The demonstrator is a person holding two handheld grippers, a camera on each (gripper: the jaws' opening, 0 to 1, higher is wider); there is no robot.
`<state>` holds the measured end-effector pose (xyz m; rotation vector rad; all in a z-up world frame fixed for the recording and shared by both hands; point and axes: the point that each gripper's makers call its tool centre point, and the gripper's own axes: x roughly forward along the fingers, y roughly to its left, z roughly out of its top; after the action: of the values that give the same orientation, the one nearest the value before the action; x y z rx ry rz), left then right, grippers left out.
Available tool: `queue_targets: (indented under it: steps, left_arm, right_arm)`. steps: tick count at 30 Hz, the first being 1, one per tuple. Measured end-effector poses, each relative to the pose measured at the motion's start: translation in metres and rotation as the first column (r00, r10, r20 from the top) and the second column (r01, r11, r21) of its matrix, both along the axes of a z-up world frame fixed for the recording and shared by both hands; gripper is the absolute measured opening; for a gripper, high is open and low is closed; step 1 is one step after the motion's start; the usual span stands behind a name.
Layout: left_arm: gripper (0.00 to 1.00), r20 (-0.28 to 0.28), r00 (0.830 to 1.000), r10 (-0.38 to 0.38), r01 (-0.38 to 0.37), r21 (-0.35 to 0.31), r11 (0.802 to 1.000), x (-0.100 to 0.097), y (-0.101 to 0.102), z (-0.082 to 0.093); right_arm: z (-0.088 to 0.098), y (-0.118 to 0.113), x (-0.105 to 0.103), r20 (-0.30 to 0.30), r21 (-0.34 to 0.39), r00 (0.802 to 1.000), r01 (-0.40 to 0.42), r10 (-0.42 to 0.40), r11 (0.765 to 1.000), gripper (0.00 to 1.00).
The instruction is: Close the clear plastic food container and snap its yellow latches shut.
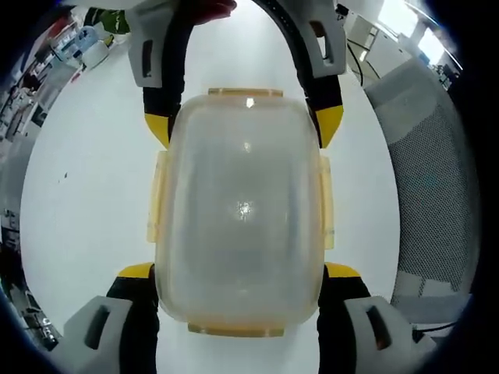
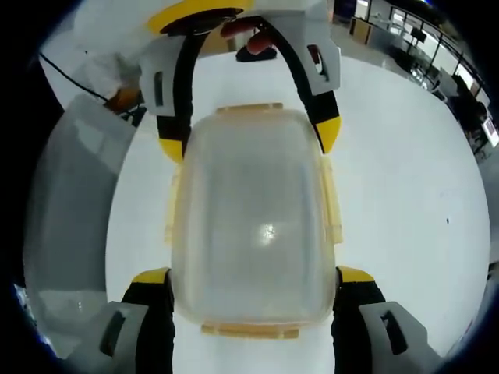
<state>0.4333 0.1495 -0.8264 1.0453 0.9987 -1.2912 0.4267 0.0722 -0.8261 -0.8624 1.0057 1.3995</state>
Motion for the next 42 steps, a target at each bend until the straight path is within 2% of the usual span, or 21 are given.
queue_targets:
  steps: [15,42]
  left_arm:
    - [0.85,0.003,1.000,-0.003,0.003,0.001,1.000,0.015,0.000,-0.001]
    - [0.87,0.000,1.000,0.005,-0.005,0.014,1.000,0.014,0.001,0.000]
  right_arm:
    - [0.000,0.000,0.014,0.005,0.002,1.000,0.011,-0.011,1.000,0.84]
    - [0.003,-0.001,0.013,0.000,0.001,1.000,0.018,-0.018,1.000,0.84]
